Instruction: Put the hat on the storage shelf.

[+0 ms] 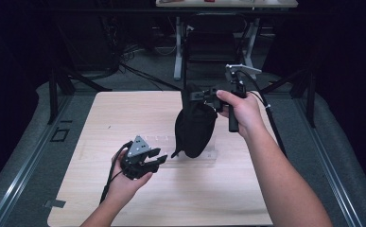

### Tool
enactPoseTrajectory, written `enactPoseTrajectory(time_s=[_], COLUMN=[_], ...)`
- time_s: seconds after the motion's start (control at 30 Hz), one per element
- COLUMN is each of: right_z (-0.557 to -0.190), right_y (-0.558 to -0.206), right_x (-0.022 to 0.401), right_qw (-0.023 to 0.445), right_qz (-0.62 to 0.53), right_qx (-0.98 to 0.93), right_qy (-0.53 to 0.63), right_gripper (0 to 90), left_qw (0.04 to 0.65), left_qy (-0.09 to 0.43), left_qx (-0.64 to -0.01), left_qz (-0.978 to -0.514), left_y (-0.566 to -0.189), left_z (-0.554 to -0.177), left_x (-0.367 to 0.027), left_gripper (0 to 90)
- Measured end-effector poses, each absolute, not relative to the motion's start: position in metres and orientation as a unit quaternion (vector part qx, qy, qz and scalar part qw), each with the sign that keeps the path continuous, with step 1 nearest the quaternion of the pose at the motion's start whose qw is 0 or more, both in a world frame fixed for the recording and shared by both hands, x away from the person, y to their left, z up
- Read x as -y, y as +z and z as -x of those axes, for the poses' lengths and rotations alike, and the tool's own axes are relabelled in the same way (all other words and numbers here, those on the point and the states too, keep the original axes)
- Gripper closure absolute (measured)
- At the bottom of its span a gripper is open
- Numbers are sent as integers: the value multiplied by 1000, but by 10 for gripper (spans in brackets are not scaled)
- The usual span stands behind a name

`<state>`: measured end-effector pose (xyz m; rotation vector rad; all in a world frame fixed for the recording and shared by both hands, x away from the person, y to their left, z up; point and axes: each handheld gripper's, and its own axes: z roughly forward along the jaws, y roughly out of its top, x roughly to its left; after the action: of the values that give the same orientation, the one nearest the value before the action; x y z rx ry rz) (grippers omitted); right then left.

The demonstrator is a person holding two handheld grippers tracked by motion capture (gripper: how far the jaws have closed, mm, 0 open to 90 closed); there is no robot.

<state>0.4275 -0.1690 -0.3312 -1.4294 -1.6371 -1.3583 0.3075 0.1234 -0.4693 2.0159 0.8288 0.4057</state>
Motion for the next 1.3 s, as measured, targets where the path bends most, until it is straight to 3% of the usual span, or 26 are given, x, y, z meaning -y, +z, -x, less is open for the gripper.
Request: enactPoseTrajectory(time_s=[0.43, 0.63, 1.3], right_z=[-427, -427, -425], right_y=[-331, -332, -332], right_x=[168, 167, 167], right_qw=[285, 284, 286], right_qz=[534, 532, 530], right_qx=[612, 612, 610], right_qy=[-510, -511, -514], right_gripper=[874, 874, 850], left_qw=[443, 448, 442], left_qy=[155, 149, 175], left_qx=[-324, -320, -308], left_qz=[-822, -821, -824], left_y=[-468, -468, -472], left_z=[-309, -310, -309], left_x=[-104, -97, -95], left_gripper=[659, 717, 800])
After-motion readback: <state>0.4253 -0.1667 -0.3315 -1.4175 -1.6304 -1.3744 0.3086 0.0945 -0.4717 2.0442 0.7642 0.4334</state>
